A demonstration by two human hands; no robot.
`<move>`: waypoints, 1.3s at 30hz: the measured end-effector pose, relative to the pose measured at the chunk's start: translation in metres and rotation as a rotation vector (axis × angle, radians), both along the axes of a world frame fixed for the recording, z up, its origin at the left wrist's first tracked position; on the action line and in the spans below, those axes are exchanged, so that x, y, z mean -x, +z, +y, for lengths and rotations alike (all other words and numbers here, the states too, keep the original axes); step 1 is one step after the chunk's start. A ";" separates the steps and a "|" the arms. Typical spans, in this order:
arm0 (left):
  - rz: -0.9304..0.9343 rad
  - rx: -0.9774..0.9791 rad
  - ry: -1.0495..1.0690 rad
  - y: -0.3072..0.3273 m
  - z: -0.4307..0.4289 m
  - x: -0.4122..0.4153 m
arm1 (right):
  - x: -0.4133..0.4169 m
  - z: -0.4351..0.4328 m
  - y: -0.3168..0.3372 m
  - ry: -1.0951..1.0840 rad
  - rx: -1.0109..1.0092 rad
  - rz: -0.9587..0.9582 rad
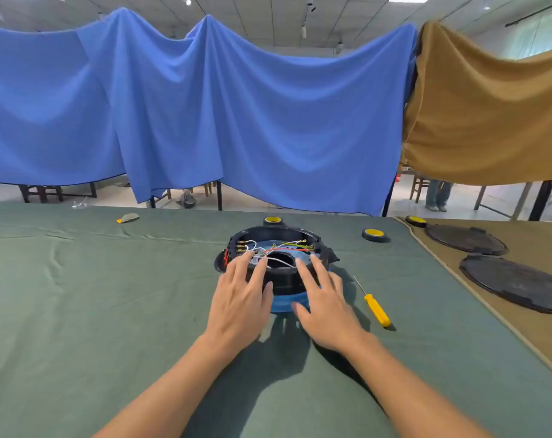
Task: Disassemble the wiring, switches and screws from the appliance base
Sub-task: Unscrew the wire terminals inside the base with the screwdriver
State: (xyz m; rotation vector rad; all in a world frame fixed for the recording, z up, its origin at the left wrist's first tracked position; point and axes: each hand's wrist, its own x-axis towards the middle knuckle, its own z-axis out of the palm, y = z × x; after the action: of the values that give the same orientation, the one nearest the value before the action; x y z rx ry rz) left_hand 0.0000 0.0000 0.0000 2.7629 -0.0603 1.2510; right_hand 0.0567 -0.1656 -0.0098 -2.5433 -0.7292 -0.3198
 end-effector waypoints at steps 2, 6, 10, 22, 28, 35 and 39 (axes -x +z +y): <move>-0.034 0.009 -0.005 -0.001 0.000 -0.016 | -0.008 0.005 -0.003 0.000 -0.007 -0.019; -0.089 0.001 0.012 -0.009 -0.002 -0.047 | -0.027 0.013 -0.009 0.010 -0.024 -0.036; -0.146 -0.003 0.007 -0.015 0.005 -0.069 | -0.046 0.011 -0.003 0.076 0.023 -0.025; -0.189 0.025 -0.056 -0.019 0.013 -0.085 | -0.047 -0.038 0.034 -0.728 0.467 0.032; -0.167 0.031 -0.062 -0.018 0.013 -0.081 | -0.052 -0.044 0.024 -0.530 0.393 0.058; -0.152 -0.115 -0.004 -0.010 -0.006 -0.084 | -0.059 -0.065 0.034 -0.545 0.433 0.228; -0.056 -0.110 0.039 0.007 -0.053 -0.100 | -0.061 -0.067 0.027 -0.520 0.318 0.198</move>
State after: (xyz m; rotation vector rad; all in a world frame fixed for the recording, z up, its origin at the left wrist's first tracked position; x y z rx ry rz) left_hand 0.0999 -0.0528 0.0069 2.8339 -0.0835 1.3749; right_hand 0.1179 -0.2323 0.0173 -2.9885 -0.0316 -0.1169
